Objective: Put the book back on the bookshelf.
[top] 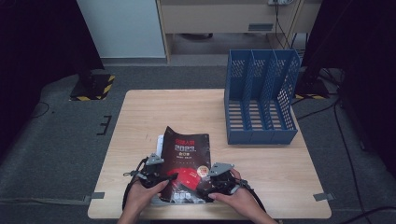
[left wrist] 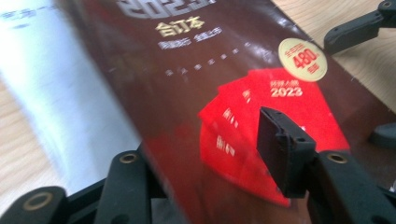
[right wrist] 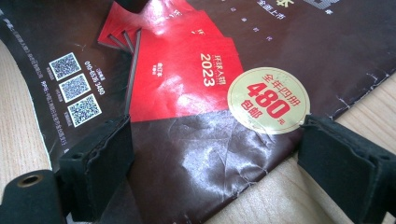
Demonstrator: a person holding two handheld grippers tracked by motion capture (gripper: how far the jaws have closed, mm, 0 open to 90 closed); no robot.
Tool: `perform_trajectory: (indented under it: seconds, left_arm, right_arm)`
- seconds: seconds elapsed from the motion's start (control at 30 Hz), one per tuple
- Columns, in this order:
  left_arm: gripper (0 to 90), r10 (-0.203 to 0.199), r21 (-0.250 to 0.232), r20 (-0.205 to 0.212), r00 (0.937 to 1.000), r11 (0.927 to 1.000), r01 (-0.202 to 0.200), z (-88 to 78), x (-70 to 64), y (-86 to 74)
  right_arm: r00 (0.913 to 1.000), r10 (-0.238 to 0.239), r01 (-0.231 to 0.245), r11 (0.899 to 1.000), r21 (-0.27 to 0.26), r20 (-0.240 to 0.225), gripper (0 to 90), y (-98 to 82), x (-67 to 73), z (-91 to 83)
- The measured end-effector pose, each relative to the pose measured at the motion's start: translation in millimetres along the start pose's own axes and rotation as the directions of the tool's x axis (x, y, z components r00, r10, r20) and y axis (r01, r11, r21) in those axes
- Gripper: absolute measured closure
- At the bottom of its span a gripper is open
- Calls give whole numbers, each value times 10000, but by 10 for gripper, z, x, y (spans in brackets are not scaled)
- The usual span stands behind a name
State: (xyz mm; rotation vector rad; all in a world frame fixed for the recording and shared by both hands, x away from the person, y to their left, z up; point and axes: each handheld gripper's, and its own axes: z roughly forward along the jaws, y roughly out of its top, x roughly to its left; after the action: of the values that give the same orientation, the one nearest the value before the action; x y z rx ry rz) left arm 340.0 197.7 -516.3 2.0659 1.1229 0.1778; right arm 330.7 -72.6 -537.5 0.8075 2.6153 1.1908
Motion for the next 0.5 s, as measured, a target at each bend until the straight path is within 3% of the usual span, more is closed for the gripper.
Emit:
perform_trajectory:
  seconds: [0.07,0.13,0.27,0.3,0.33,0.4,0.43,0.5]
  left_arm:
    - [485,-61,-16,366,9993,10000,62,64,-2,33]
    - [493,-10,21,309,9995,10000,9,92,5,49]
    - [520,318,98,-554,9980,9995,-313,80,-12,81]
    - [532,318,98,-554,9980,9995,-313,80,-12,81]
    - [533,460,-21,-937,9945,9989,-464,28,-22,103]
    - [515,269,-209,-770,9967,9994,-286,0,-18,111]
    - [505,-39,-441,-313,9995,9990,25,-25,-9,118]
    - [487,-36,-365,-192,9998,9993,29,-13,-10,117]
  right_arm:
    - [10000,13,-13,10000,-15,18,106,1,2,3]
    - [10000,12,-12,10000,-15,34,106,2,2,4]
    - [10000,-2,2,10000,-2,24,105,3,0,4]
    - [10000,-2,2,10000,-2,24,105,3,0,4]
    - [10000,10,-10,10000,-11,43,105,3,2,6]
    - [10000,-16,16,10000,-1,26,105,3,0,5]
    - [10000,6,-6,10000,-8,31,105,3,1,5]
    - [10000,11,-11,10000,-11,37,105,3,2,5]
